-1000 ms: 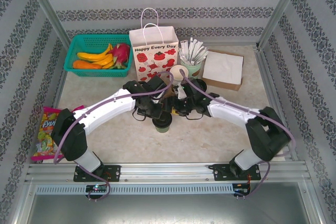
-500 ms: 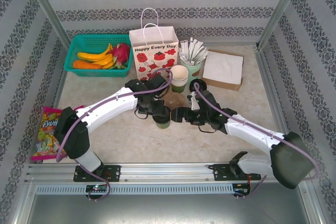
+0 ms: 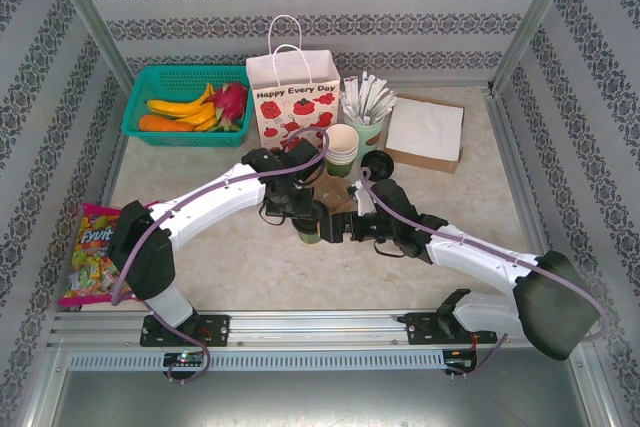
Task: Pack the takeout coffee
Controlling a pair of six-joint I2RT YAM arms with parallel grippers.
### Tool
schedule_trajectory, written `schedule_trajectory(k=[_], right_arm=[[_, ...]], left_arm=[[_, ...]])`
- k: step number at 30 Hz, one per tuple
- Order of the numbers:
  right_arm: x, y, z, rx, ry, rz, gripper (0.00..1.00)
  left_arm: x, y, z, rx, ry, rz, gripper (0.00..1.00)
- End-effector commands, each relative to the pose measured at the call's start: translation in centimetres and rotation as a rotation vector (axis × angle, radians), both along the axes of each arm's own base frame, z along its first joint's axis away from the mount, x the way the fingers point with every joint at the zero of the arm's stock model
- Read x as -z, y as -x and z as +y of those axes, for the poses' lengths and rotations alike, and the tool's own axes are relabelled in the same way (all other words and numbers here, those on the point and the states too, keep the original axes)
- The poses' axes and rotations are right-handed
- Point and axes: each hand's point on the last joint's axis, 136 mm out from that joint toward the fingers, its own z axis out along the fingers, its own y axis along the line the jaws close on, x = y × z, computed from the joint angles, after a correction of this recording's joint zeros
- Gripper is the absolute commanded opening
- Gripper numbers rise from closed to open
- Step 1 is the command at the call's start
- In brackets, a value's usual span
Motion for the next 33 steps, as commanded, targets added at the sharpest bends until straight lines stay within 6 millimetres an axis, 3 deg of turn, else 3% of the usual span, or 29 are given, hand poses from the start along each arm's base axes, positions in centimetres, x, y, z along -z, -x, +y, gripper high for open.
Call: schedule_trajectory(k=[1,6,13,16,21,24,28,33], right_arm=[[-0.4,-0.4,0.7,-0.032,-0.004,-0.063,0.98],[0.5,-0.7,0.5,-0.010,0.038,-0.076,0.98],[4.2,-2.1,-2.6,0.137,0.243,-0.073,0.96],[6.9,-1.6,-4.1,0.172,0.322,-0.017,0.96],[9.1,-0.3,-3.9,0.150,0.327,0.080,0.95],[7.6,-0.3,-2.5,0.115,0.255,0.072,0.94],[3.2,-0.6,0.0,0.036,0.127,-0.037,0.96],[1.9,-1.1,1.1,0.006,0.098,-0.090,0.97]], left_arm=[[2.1,1.0,1.4,-0.015,-0.103,0.059,0.00],[2.2,1.0,1.3,-0.012,-0.102,0.066,0.00],[2.5,1.1,1.2,-0.001,-0.099,0.073,0.00],[3.6,1.9,0.9,-0.006,-0.080,0.117,0.00],[5.7,2.8,1.7,0.002,-0.122,0.170,0.00],[5.9,2.6,2.4,0.018,-0.171,0.159,0.00],[4.8,2.1,2.1,0.016,-0.158,0.141,0.00],[4.9,2.2,1.0,0.002,-0.107,0.162,0.00]])
